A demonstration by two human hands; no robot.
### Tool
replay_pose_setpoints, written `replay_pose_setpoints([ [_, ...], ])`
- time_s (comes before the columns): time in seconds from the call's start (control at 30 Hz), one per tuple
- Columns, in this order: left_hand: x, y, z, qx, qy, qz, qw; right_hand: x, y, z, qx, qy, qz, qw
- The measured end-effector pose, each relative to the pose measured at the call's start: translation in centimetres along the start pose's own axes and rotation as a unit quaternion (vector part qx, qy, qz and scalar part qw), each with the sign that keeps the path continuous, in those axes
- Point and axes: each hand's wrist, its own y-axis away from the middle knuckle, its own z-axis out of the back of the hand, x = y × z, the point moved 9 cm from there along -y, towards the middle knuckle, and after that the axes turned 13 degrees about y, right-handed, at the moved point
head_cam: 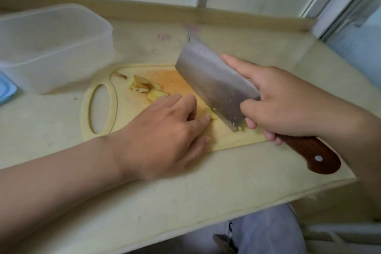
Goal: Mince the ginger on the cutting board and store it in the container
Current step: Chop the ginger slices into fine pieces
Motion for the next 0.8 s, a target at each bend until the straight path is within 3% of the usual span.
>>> replay_pose_setpoints([
  [0.27, 0.1, 0.0, -0.1, 0.005, -0.005, 0.000, 1.000, 0.4, 2.2, -0.3, -0.055, 0.029, -0.016, 0.998],
  [0.6, 0.3, -0.2, -0.3, 0.002, 0.002, 0.002, 1.000, 1.9, -0.8, -0.1, -0.016, 0.083, -0.017, 0.996],
  [0.8, 0.2, 0.0, 0.0, -0.003, 0.003, -0.002, 1.000, 2.7, -1.2, 0.1, -0.075, 0.076, 0.001, 0.994],
])
